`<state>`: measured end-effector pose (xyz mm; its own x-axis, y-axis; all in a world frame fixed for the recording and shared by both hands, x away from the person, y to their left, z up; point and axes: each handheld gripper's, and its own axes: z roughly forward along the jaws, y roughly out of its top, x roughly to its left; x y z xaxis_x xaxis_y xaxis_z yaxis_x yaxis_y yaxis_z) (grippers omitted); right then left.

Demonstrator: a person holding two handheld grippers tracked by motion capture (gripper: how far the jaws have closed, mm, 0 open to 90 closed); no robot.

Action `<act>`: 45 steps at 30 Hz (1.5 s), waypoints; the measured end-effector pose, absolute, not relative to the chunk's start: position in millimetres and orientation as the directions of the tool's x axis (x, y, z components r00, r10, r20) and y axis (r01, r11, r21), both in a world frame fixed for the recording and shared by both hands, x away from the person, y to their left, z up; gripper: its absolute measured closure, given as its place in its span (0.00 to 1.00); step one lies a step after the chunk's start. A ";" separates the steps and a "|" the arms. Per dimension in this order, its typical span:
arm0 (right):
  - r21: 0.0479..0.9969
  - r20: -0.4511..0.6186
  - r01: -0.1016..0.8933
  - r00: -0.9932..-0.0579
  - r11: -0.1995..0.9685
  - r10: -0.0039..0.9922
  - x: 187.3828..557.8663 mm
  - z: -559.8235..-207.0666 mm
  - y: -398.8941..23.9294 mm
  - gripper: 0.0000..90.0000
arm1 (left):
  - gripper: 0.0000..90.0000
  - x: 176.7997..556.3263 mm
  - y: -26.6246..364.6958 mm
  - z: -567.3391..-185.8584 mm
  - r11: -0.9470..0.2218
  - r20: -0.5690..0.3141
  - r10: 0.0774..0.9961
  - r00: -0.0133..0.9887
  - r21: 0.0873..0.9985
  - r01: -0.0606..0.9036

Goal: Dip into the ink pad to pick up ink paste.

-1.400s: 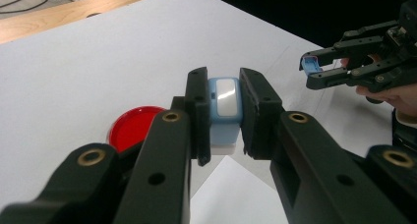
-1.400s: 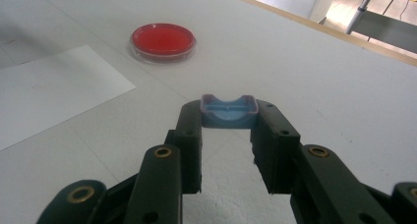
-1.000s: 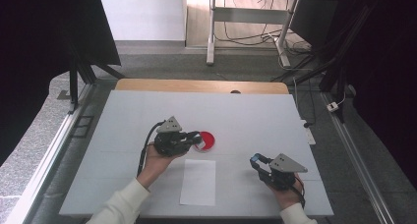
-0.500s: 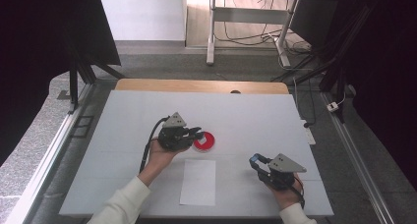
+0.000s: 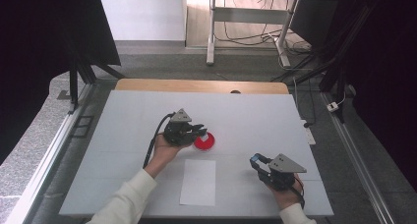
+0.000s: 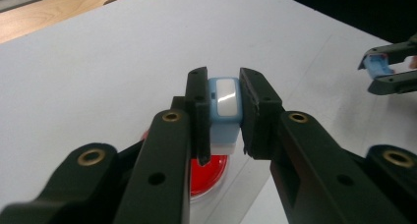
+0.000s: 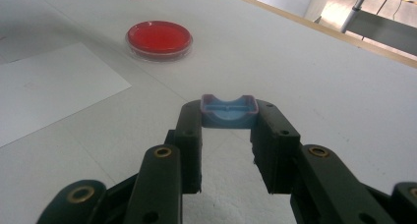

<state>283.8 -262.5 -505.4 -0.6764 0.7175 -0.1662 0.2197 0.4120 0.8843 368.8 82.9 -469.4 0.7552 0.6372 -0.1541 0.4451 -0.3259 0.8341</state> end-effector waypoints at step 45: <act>0.878 -0.173 0.226 -0.674 0.423 0.718 283.3 -507.3 -263.2 0.73 | 0.83 386.7 66.1 -497.4 -0.433 -0.089 0.652 0.753 0.771 0.467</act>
<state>283.3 -263.2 -507.3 -0.6738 0.7183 -0.1730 0.2255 0.4229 0.8777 386.7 66.1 -497.4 0.7527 0.6523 -0.0893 0.4671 -0.4334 0.7707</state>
